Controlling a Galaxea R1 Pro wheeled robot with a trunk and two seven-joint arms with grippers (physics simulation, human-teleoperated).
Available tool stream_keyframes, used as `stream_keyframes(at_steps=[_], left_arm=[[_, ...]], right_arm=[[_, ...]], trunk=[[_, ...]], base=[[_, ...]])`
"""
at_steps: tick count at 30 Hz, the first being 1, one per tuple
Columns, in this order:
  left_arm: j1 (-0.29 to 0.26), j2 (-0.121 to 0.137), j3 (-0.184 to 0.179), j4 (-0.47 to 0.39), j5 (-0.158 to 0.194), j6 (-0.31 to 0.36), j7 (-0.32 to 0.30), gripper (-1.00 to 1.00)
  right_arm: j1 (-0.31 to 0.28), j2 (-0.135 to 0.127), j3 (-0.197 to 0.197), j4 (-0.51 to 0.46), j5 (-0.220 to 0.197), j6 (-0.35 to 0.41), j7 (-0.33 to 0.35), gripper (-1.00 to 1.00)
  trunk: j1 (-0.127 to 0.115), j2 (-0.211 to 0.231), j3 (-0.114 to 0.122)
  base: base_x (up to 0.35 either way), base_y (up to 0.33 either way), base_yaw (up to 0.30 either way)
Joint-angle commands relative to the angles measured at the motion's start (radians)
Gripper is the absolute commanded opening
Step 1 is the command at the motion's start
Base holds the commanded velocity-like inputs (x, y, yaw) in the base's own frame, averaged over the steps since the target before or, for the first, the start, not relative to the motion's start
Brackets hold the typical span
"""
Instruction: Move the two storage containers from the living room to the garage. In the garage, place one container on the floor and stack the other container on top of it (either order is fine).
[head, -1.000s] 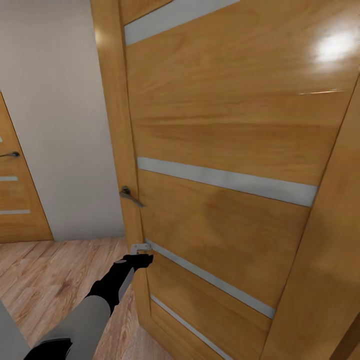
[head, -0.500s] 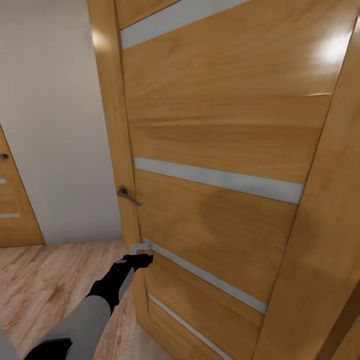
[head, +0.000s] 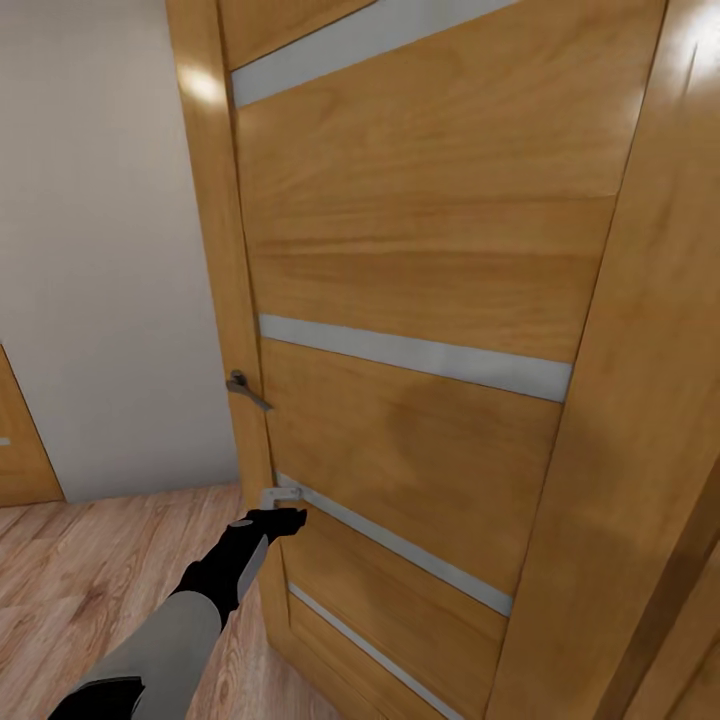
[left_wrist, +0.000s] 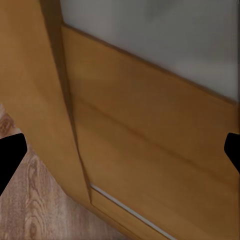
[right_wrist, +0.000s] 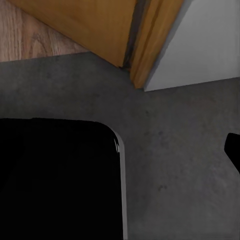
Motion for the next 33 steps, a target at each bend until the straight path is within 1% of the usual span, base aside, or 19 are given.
stream_keyframes(at_steps=[1, 11, 29, 33], left_arm=[[0.000, -0.002, 0.005, -0.003, 0.000, 0.005, -0.006, 1.00], [-0.001, 0.002, 0.005, -0.003, -0.002, 0.005, -0.006, 1.00], [-0.001, -0.001, 0.005, -0.003, -0.002, 0.007, -0.005, 1.00], [-0.001, -0.001, 0.005, -0.003, -0.002, 0.007, -0.005, 1.00]], right_arm=[[0.000, 0.000, 0.000, 0.001, 0.005, -0.003, -0.006, 1.00], [0.000, 0.000, 0.000, 0.001, 0.005, -0.003, -0.006, 1.00], [0.000, 0.000, 0.000, 0.001, 0.005, -0.003, -0.006, 1.00], [0.000, 0.000, 0.000, 0.001, 0.005, -0.003, -0.006, 1.00]], trunk=[[0.000, -0.001, -0.001], [0.000, -0.001, 0.000], [0.000, -0.001, 0.010], [0.000, -0.001, 0.011]], base=[[0.000, 0.000, -0.004], [0.000, 0.000, -0.022], [0.000, 0.000, -0.222], [0.000, 0.000, -0.109]])
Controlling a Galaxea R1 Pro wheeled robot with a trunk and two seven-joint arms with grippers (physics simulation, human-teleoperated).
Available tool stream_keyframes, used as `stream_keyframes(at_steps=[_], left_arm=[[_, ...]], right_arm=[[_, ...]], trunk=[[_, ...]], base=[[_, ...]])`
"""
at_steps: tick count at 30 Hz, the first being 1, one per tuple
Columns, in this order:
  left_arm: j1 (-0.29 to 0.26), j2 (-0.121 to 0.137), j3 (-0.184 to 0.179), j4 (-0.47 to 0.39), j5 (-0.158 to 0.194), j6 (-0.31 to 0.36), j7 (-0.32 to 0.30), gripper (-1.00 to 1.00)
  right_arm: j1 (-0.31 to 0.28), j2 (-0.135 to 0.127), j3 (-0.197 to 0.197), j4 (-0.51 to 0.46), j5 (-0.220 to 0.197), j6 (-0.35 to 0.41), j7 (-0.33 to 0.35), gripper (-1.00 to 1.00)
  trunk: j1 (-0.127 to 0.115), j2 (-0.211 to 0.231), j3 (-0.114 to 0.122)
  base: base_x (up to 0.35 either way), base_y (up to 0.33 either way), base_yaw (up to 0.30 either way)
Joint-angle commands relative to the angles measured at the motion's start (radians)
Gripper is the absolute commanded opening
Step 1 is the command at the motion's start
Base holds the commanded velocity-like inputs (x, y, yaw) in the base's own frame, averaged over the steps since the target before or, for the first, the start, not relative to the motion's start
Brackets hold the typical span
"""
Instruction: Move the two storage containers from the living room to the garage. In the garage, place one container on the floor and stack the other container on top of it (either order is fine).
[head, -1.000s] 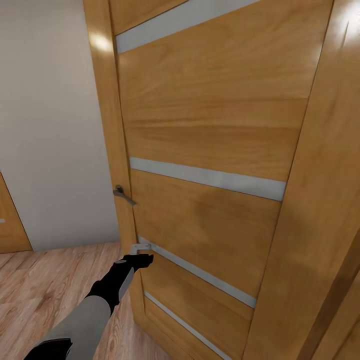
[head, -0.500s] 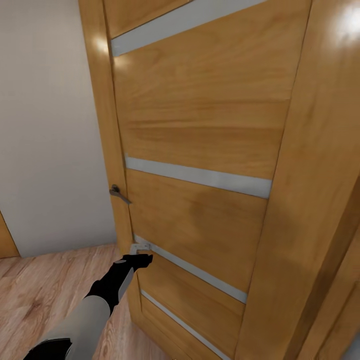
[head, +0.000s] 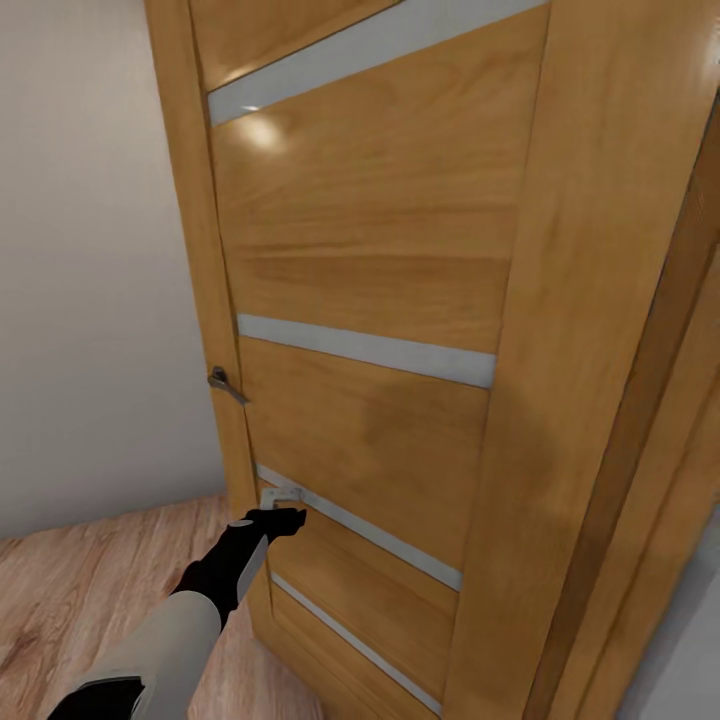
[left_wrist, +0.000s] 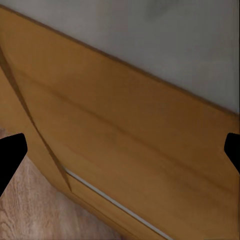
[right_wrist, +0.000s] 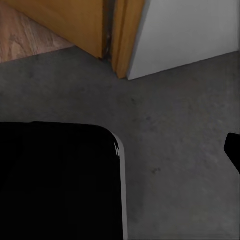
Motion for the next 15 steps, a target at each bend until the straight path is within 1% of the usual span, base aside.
stream_keyframes(at_steps=[1, 9, 11, 15], left_arm=[[0.000, -0.003, 0.004, -0.003, 0.003, 0.005, -0.006, 1.00], [0.000, -0.004, 0.004, -0.003, 0.003, 0.006, -0.006, 1.00], [0.000, -0.004, 0.004, -0.003, 0.002, 0.006, -0.006, 1.00], [0.000, -0.003, 0.004, -0.003, 0.002, 0.007, -0.006, 1.00]], right_arm=[[-0.001, 0.000, 0.000, 0.001, 0.005, -0.003, -0.006, 1.00], [-0.001, 0.000, 0.000, 0.001, 0.005, -0.003, -0.006, 1.00], [-0.001, 0.000, 0.000, 0.001, 0.005, -0.003, -0.006, 1.00], [-0.001, 0.000, 0.000, 0.001, 0.005, -0.003, -0.006, 1.00]], trunk=[[0.000, -0.001, -0.001], [0.000, -0.001, -0.001], [0.000, -0.001, -0.001], [0.000, -0.001, -0.001]], base=[[0.000, 0.000, -0.030], [0.000, 0.000, -0.014], [0.000, 0.000, -0.145], [0.000, 0.000, -0.218]])
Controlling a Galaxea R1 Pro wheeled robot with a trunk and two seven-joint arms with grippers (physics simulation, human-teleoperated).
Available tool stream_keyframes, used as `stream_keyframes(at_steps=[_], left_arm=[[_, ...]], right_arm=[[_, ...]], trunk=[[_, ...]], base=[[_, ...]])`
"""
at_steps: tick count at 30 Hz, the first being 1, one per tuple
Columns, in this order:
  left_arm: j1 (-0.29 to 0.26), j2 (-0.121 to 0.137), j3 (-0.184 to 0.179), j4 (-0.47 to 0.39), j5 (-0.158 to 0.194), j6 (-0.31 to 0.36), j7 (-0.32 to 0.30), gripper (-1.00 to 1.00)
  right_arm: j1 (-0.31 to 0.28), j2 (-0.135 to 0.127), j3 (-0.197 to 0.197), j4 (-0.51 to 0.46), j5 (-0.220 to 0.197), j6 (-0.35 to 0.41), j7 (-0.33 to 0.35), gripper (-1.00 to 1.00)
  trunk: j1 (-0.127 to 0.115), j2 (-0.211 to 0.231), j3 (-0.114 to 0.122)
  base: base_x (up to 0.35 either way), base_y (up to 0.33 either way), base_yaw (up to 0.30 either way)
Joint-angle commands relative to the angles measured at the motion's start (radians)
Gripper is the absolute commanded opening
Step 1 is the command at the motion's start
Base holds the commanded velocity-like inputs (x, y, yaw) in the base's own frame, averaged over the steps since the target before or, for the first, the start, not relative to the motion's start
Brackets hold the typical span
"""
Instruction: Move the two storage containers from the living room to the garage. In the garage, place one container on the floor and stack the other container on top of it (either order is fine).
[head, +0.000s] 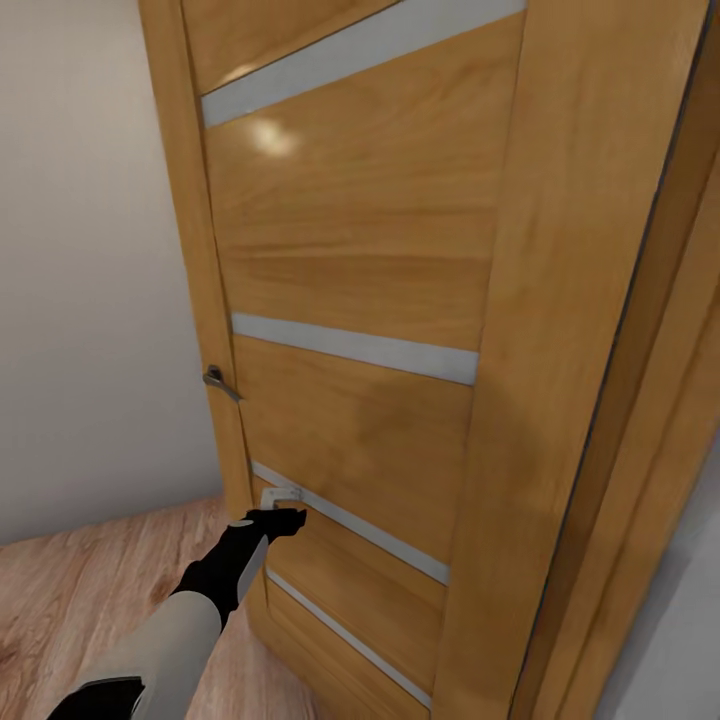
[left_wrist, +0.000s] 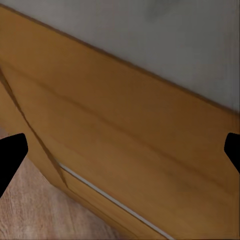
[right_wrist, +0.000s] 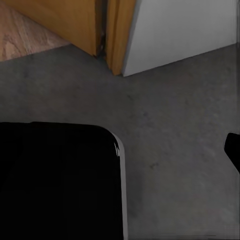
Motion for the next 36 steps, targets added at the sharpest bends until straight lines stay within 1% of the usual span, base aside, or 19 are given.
stream_keyframes(at_steps=[1, 6, 16, 31, 36], left_arm=[[0.000, -0.002, 0.003, -0.003, 0.009, 0.005, -0.008, 1.00], [0.000, -0.003, 0.003, -0.003, 0.009, 0.005, -0.008, 1.00], [-0.001, -0.004, 0.003, -0.003, 0.009, 0.005, -0.008, 1.00], [-0.001, -0.004, 0.003, -0.003, 0.009, 0.005, -0.008, 1.00], [0.000, -0.004, 0.003, -0.003, 0.009, 0.005, -0.008, 1.00]], right_arm=[[-0.001, 0.000, 0.000, 0.001, 0.005, -0.003, -0.006, 1.00], [-0.001, 0.000, 0.000, 0.001, 0.005, -0.003, -0.004, 1.00], [-0.001, 0.000, 0.000, 0.001, 0.005, -0.003, -0.006, 1.00], [-0.001, 0.000, 0.000, 0.001, 0.005, -0.003, -0.005, 1.00], [-0.001, 0.000, 0.000, 0.001, 0.005, -0.003, -0.005, 1.00]], trunk=[[0.000, -0.001, -0.001], [0.000, -0.001, -0.001], [0.000, -0.001, -0.001], [0.000, -0.001, -0.001], [0.000, -0.001, -0.001]], base=[[0.000, 0.000, -0.248], [0.000, 0.000, -0.225], [0.000, 0.000, -0.043], [0.000, 0.000, -0.236], [0.000, 0.000, -0.081]])
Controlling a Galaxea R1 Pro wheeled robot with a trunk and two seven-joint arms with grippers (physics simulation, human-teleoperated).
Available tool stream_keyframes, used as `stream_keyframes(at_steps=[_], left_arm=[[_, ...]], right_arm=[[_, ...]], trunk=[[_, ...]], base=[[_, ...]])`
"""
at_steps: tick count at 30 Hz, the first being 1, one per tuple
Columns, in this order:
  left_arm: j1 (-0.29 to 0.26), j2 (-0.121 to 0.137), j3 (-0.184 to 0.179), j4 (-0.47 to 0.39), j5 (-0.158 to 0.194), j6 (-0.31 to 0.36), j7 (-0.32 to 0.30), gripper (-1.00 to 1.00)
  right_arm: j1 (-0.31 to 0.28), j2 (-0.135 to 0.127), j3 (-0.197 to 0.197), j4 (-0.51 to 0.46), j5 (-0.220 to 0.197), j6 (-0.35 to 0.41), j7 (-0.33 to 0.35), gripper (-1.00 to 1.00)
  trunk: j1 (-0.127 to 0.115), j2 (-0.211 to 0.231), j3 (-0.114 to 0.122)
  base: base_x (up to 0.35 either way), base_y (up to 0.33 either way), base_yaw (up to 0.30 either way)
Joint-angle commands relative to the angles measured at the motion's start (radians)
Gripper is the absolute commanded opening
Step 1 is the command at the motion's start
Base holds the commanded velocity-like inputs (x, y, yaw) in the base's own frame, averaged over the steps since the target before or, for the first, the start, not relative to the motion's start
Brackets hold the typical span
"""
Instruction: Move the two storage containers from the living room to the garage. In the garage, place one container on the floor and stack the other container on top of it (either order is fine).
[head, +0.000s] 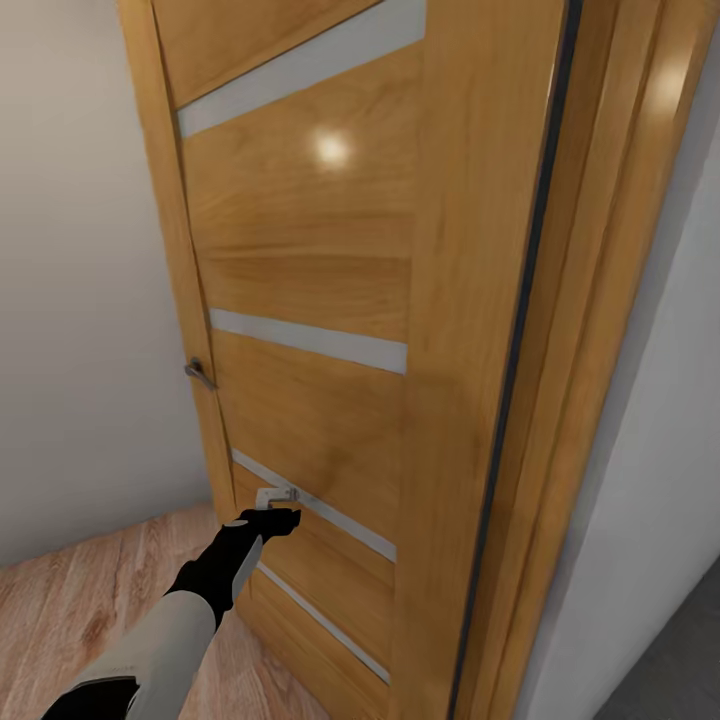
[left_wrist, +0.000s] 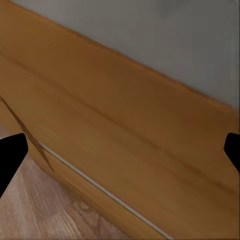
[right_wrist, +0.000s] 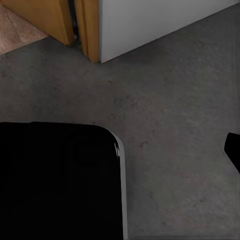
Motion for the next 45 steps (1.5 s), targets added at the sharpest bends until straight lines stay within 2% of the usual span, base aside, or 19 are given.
stream_keyframes(at_steps=[1, 15, 29, 45], left_arm=[[0.000, -0.022, 0.003, -0.002, 0.009, 0.005, -0.008, 1.00], [0.000, -0.018, 0.003, -0.002, 0.009, 0.005, -0.008, 1.00], [-0.001, -0.017, 0.003, -0.002, 0.009, 0.005, -0.008, 1.00], [-0.001, -0.014, 0.003, -0.002, 0.008, 0.004, -0.008, 1.00]], right_arm=[[0.000, 0.000, 0.000, 0.001, 0.005, -0.003, -0.006, 1.00], [0.000, 0.000, 0.000, 0.001, 0.005, -0.003, -0.006, 1.00], [0.000, 0.000, 0.000, 0.001, 0.005, -0.003, -0.006, 1.00], [0.000, 0.000, 0.000, 0.000, 0.005, -0.003, -0.006, 1.00]], trunk=[[0.000, -0.001, -0.001], [0.000, -0.001, -0.001], [0.000, -0.001, -0.001], [0.000, -0.001, -0.001]], base=[[0.000, 0.000, -0.017], [0.000, 0.000, -0.003], [0.000, 0.000, -0.187], [0.000, 0.000, -0.017]])
